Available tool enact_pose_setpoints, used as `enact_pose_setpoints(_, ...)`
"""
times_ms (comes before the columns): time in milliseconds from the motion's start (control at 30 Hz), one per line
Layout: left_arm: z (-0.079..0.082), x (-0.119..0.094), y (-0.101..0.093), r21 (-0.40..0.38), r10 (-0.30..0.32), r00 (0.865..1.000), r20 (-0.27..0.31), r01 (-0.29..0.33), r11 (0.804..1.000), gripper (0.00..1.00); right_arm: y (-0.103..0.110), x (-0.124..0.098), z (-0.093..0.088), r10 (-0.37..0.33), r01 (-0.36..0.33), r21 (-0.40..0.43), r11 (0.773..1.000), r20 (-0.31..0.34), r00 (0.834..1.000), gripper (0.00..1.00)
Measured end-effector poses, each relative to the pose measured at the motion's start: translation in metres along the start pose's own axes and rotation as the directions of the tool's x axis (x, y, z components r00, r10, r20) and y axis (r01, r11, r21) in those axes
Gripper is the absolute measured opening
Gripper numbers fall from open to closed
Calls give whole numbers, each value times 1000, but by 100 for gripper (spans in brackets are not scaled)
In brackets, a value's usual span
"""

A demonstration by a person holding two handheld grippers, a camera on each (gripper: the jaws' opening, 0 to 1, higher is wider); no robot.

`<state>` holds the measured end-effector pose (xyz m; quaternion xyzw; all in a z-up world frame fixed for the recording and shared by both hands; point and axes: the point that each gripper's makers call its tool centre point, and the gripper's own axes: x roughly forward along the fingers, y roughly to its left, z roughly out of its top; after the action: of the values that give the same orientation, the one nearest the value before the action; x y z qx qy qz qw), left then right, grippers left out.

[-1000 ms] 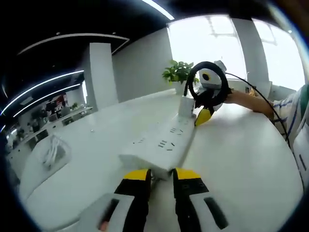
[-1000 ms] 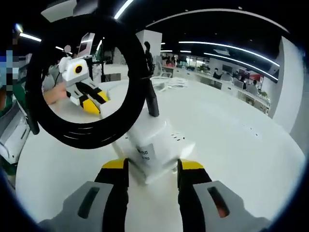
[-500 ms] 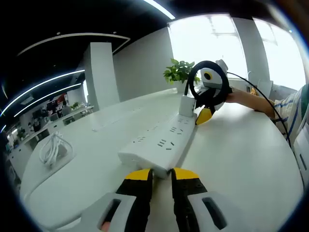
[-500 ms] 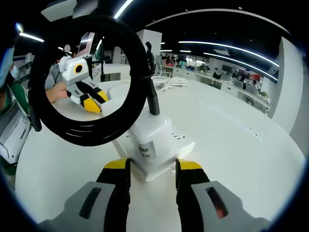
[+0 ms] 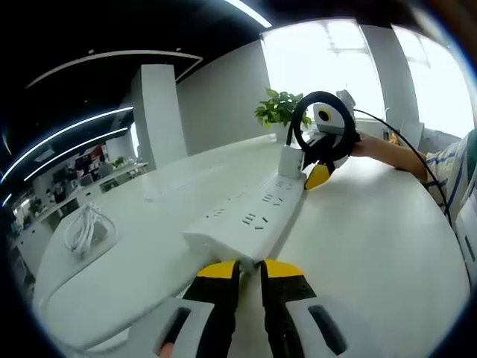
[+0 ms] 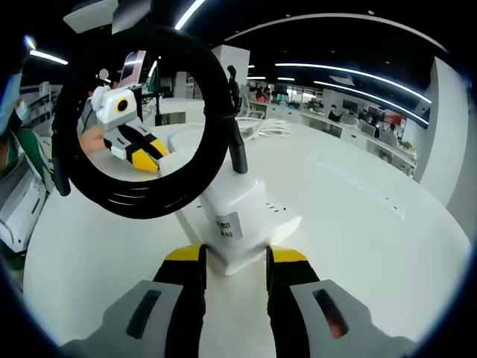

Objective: Straighten the power strip on the desk, plug the charger into it

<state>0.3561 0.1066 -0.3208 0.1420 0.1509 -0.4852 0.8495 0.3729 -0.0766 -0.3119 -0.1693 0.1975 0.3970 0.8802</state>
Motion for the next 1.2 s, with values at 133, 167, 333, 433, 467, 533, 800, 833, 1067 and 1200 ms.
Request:
enact_pose_setpoints(133, -1, 0, 2, -3, 6, 1000, -1, -6, 1000, 9, 0, 0, 0, -2, 2, -2, 1000, -1, 1000, 29)
enact_pose_setpoints(167, -1, 0, 2, -4, 8, 1000, -1, -8, 1000, 9, 1, 0, 0, -2, 2, -3, 1000, -1, 1000, 28)
enact_pose_setpoints(333, -1, -1, 4, -8, 13, 1000, -3, -13, 1000, 8, 0, 1, 0, -6, 6, -2, 1000, -2, 1000, 28)
enact_pose_setpoints(433, -2, -1, 5, -8, 18, 1000, -4, -18, 1000, 8, 0, 1, 1, -12, 12, -1, 1000, -2, 1000, 27)
enact_pose_setpoints(467, -2, -1, 5, -8, 18, 1000, -4, -18, 1000, 8, 0, 1, 1, -13, 13, -1, 1000, -2, 1000, 27)
enact_pose_setpoints(533, -2, -1, 6, -8, 23, 1000, -6, -23, 1000, 8, 0, 2, 1, -16, 16, 0, 1000, -2, 1000, 27)
enact_pose_setpoints(800, -3, -2, 9, -6, 33, 999, -9, -34, 999, 7, 1, 3, 1, -20, 20, 4, 1000, 0, 1000, 25)
enact_pose_setpoints(833, -3, -2, 10, -8, 35, 999, -9, -35, 999, 7, 1, 3, 1, -20, 20, 6, 1000, 1, 1000, 25)
enact_pose_setpoints(1067, -3, -2, 11, -5, 41, 999, -11, -41, 999, 7, 1, 4, 1, -21, 21, 8, 1000, 1, 1000, 24)
enact_pose_setpoints(1200, -3, -2, 13, -2, 46, 999, -14, -46, 999, 6, 2, 4, 1, -22, 22, 10, 1000, 3, 1000, 24)
